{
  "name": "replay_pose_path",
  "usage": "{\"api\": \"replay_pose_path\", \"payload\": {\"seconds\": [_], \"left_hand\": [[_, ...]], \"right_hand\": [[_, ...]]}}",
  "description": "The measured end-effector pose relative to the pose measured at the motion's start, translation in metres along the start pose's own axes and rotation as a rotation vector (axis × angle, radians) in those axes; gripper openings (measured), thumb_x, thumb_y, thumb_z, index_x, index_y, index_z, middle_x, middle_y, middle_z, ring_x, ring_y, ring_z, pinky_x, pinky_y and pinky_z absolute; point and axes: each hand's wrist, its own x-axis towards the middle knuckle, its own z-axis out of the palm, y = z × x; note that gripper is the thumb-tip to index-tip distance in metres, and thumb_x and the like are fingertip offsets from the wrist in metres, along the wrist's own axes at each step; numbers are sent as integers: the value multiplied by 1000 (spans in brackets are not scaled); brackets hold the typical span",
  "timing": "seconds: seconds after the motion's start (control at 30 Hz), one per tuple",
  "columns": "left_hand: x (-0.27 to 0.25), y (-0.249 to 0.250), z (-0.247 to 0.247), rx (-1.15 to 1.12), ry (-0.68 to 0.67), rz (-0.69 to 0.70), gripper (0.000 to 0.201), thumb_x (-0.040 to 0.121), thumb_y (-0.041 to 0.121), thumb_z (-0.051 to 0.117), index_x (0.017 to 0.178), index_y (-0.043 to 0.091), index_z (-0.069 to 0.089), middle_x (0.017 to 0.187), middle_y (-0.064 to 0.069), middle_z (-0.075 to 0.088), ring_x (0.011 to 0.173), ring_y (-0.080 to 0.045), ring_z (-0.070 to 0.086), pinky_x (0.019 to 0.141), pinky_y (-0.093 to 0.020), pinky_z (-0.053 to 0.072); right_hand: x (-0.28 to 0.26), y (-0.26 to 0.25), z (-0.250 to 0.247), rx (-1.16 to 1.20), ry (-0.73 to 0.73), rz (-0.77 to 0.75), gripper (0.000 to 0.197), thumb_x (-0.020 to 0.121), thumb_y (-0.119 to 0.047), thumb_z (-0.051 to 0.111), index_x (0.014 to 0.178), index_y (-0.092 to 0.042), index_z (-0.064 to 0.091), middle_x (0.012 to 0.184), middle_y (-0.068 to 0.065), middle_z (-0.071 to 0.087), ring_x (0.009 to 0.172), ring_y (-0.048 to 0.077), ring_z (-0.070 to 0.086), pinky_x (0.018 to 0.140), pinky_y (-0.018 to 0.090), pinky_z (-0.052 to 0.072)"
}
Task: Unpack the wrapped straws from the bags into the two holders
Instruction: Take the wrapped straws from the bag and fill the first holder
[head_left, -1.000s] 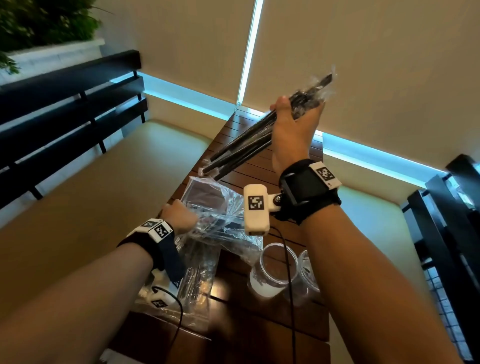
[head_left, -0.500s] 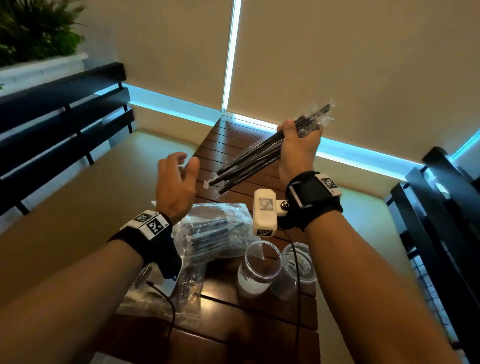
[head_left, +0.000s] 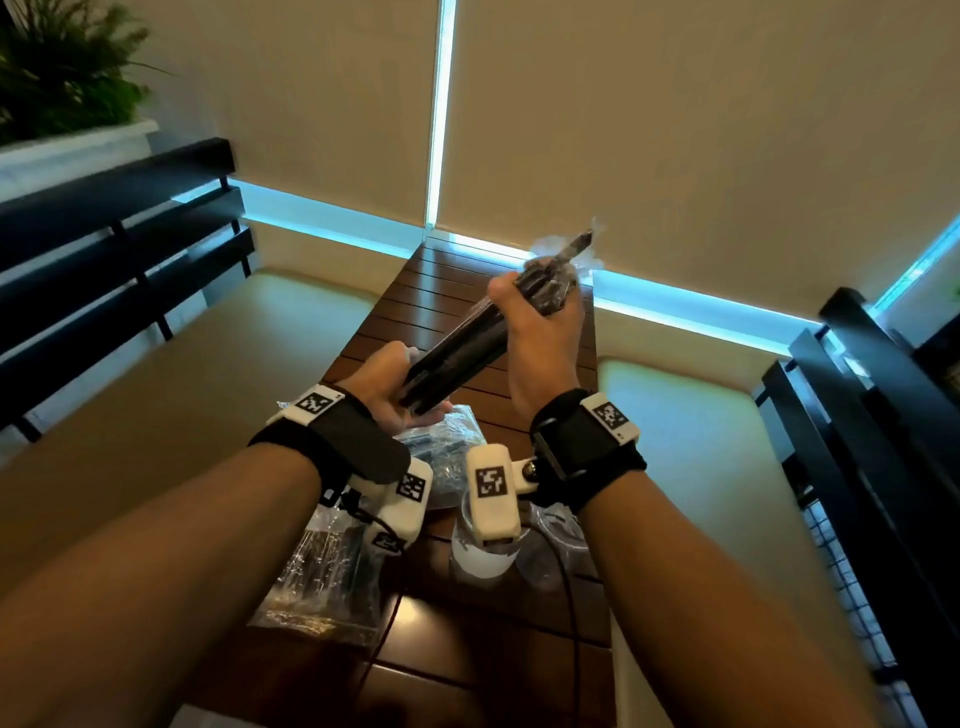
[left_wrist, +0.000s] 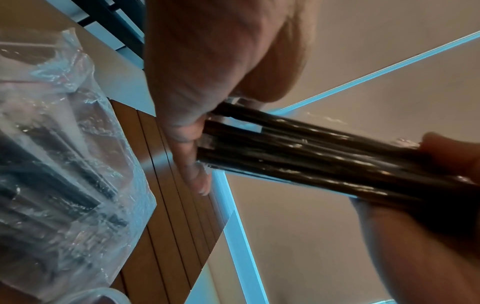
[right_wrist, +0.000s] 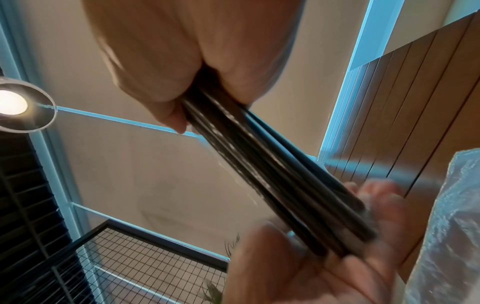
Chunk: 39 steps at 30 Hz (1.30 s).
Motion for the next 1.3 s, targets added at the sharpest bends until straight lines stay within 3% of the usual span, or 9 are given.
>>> {"api": "replay_pose_path", "payload": {"seconds": [0.17,0.3,0.5,0.63,0.77,0.87,1.03,1.17,1.3], "left_hand": [[-10,0,10,-47,-48,2,29,101,11,38,109,-5,61,97,-22,61,93,-28,63,80,-36,60],[-9,-11,17,-78,-112,10,34,102,19,40,117,-3,61,112,-22,61,105,-29,62,92,-41,56],[19,-70,-15,802,229,292,23,91,29,60,102,9,65,89,-7,65,83,-29,61,76,-44,57],[28,-103,-6,1418,-114,277,107,70,44,85,154,16,26,154,-8,36,139,-24,39,113,-35,37],[43,-118,10,1431,-155,364,135,59,51,89,158,17,5,161,-5,16,146,-24,26,118,-36,29],[50,-122,16,1377,-165,403,116,58,46,90,151,15,28,146,-3,41,133,-21,44,109,-32,40],[50,-126,21,1468,-142,437,32,73,26,78,100,15,66,103,-9,69,90,-23,64,73,-27,50],[51,-132,16,1507,-142,445,38,74,39,78,102,15,68,101,-4,69,93,-22,65,78,-27,50],[53,-140,11,1440,-108,452,27,70,41,79,84,27,59,81,13,58,80,-13,56,63,-16,39]], "right_hand": [[-12,3,-7,-52,-139,55,24,78,-20,73,95,-5,64,82,7,60,77,17,62,74,30,54],[-19,3,-13,-132,-204,1,8,85,-8,69,82,-12,63,79,8,61,76,17,62,77,35,55],[-26,30,-50,-368,-117,43,12,87,-18,72,76,-15,67,77,7,66,75,13,66,77,37,58],[-40,50,-76,-451,-62,82,14,89,-12,69,76,-9,66,69,-1,64,67,9,63,69,26,56],[-44,88,-91,-525,9,176,19,78,-34,73,78,-16,67,73,-2,68,74,16,67,78,41,59],[-53,121,-95,-548,23,251,22,74,-38,75,79,-18,68,76,-1,71,77,18,70,79,46,59],[-67,156,-101,-636,-94,310,15,83,-36,74,87,-26,64,83,-4,71,85,18,68,82,46,57],[-73,156,-107,-993,-227,74,17,88,-41,65,98,-29,58,85,-9,62,93,18,48,79,35,42],[-82,157,-114,-917,-286,58,24,81,-39,67,102,-30,58,94,-10,66,93,18,60,82,40,53]]}}
